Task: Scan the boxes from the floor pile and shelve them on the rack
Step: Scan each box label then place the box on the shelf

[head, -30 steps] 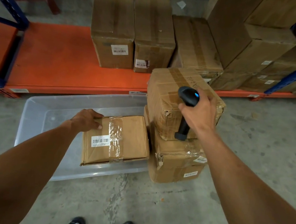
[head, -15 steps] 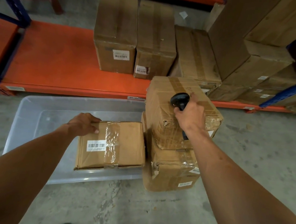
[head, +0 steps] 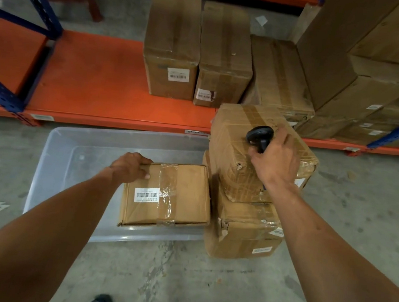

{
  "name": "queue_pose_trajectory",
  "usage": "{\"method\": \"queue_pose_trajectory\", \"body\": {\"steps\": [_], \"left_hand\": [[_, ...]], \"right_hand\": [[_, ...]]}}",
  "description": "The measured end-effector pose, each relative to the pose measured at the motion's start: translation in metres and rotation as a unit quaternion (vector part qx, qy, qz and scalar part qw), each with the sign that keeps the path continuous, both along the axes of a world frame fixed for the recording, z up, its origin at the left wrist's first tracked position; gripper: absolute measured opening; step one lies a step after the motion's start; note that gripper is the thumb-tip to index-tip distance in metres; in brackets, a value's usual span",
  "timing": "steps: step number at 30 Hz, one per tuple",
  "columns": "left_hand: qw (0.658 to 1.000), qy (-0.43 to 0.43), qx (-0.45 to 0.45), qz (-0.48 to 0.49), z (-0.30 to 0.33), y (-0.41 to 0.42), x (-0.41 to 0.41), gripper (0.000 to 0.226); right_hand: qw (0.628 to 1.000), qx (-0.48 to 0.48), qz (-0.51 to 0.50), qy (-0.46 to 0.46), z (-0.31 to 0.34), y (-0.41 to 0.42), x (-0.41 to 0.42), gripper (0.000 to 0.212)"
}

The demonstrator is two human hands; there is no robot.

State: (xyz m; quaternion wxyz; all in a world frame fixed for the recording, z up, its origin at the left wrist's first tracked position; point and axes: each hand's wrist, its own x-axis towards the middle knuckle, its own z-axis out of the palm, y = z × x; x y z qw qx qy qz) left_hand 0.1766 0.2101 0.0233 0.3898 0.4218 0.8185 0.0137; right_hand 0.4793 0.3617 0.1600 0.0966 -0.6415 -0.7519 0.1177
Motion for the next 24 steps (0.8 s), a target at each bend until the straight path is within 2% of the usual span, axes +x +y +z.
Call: {"method": "queue_pose_trajectory", "body": {"steps": [2,4,7,10,14,17,19,22,24], "left_hand": [[1.000,-0.005,0.012,0.008,0.000,-0.003,0.001,0.060],[0.999,-0.025,0.031,0.027,0.000,-0.005,0.003,0.058],[0.995,-0.051,0.055,0.061,-0.001,-0.014,0.004,0.054],[0.987,-0.088,0.086,0.104,-0.004,-0.024,0.004,0.049],[0.971,-0.151,0.122,0.143,-0.010,-0.040,0.002,0.045],[0.950,-0.195,0.154,0.187,-0.014,-0.050,0.007,0.030],[0.923,-0.224,0.157,0.272,-0.017,-0.054,0.015,0.014],[0.900,-0.188,0.165,0.357,-0.021,-0.064,0.030,0.030],[0.886,-0.177,0.169,0.394,-0.018,-0.071,0.040,0.025]], "right_hand": [[0.995,0.084,0.060,-0.003,0.000,-0.022,-0.008,0.079],[0.988,0.098,0.116,0.041,-0.008,-0.051,-0.024,0.069],[0.981,-0.058,0.144,0.116,-0.040,-0.094,-0.051,0.064],[0.967,-0.200,0.054,0.152,-0.080,-0.109,-0.070,0.073],[0.950,-0.275,-0.043,0.141,-0.124,-0.097,-0.086,0.080],[0.936,-0.291,-0.086,0.180,-0.137,-0.100,-0.093,0.072],[0.935,-0.278,-0.105,0.193,-0.136,-0.108,-0.093,0.069],[0.925,-0.282,-0.144,0.209,-0.132,-0.121,-0.092,0.062],[0.919,-0.285,-0.181,0.203,-0.131,-0.131,-0.090,0.057]]}}
